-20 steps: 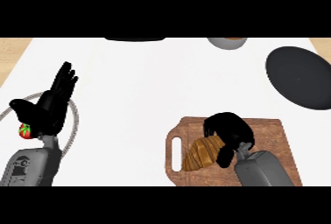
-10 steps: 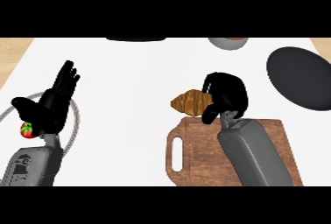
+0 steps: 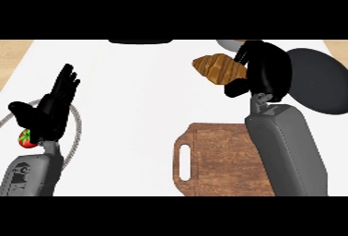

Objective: Pick the croissant from the cutting board and place it in the pan

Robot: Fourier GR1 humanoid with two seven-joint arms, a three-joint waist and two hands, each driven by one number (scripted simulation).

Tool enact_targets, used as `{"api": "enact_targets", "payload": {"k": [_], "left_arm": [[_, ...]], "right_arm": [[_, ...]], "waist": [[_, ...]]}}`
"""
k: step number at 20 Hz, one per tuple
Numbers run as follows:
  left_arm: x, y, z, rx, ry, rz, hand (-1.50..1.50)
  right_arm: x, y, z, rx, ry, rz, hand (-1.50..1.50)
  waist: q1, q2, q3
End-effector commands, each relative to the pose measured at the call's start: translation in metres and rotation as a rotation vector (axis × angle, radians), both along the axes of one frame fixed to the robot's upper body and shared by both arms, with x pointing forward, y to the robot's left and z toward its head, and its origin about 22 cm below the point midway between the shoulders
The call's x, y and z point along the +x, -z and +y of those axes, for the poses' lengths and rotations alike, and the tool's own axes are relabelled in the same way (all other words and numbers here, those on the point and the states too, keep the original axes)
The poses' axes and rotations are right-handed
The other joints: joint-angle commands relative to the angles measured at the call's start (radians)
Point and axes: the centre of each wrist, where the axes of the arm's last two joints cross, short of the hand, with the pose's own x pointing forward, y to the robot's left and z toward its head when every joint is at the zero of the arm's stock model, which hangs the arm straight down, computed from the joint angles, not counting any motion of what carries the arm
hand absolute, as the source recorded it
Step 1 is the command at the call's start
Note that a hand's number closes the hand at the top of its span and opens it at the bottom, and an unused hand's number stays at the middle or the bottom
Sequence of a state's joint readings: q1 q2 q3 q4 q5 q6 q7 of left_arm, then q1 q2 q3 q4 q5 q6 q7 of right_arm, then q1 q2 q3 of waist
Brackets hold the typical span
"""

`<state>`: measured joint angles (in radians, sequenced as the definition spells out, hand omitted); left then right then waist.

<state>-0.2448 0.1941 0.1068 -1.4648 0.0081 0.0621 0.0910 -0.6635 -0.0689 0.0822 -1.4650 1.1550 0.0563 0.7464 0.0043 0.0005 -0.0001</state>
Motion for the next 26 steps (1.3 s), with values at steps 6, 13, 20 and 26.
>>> {"api": "enact_targets", "payload": {"k": [6,13,20,26], "left_arm": [[-0.006,-0.011,0.011,0.015,0.004,0.0,0.0],[-0.004,0.011,-0.014,-0.001,0.009,-0.011,0.0],[0.014,-0.006,-0.018,-0.007,0.043,-0.019,0.0],[0.012,-0.01,-0.024,0.005,0.073,-0.044,0.0]], "right_arm": [[0.026,-0.016,-0.101,0.265,0.136,-0.2,1.5],[0.038,0.011,-0.206,0.19,0.252,-0.186,1.5],[0.039,0.039,-0.275,0.019,0.345,-0.17,1.5],[0.025,0.066,-0.31,0.018,0.405,-0.168,1.5]], "waist": [[0.006,0.002,0.001],[0.01,0.006,0.001],[0.034,0.022,0.003],[0.059,0.032,0.006]]}}
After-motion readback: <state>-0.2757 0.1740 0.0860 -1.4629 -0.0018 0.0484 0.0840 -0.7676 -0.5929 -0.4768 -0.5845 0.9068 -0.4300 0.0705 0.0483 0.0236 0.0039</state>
